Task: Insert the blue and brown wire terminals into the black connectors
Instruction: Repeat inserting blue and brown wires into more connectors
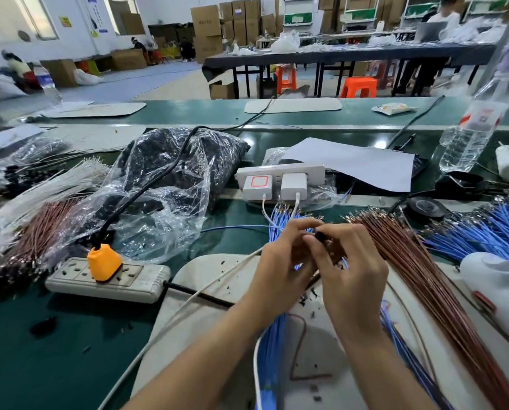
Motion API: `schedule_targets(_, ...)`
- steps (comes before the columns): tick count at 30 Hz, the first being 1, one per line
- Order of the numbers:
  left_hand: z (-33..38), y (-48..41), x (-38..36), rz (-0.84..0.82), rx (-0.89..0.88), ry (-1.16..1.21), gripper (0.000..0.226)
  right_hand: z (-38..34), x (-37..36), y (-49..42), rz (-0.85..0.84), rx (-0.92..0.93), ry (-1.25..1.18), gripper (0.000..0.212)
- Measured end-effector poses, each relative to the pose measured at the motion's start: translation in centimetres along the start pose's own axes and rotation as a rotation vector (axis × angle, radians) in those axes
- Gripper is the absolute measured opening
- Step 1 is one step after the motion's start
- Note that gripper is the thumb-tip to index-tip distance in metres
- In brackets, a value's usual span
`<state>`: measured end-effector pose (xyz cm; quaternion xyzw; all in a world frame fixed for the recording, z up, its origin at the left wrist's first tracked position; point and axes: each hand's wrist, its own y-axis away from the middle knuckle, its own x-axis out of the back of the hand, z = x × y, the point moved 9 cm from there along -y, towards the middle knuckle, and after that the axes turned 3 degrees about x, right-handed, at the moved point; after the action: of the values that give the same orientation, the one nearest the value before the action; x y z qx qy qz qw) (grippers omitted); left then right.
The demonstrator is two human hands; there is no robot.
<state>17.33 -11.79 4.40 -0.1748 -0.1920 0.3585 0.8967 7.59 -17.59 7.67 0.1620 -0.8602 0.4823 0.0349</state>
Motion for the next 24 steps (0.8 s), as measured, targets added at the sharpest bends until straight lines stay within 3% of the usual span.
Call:
schedule_targets(10, 0.2, 0.1, 1.2, 0.146, -0.041, -0.073, 0.004, -0.2, 0.2, -0.1, 0.004, 0.053, 0.012, 0.012)
schedule_targets(16, -0.6, 0.2, 1.4, 0.151, 0.022, 0.006, 0.009, 0.1, -0.2, 0.1, -0.022, 0.041, -0.010, 0.014)
schedule_targets(24, 0.1, 0.2, 1.3, 0.136, -0.034, -0.036, 0.012, 0.2, -0.4, 0.3, -0.015, 0.030, -0.028, 0.013)
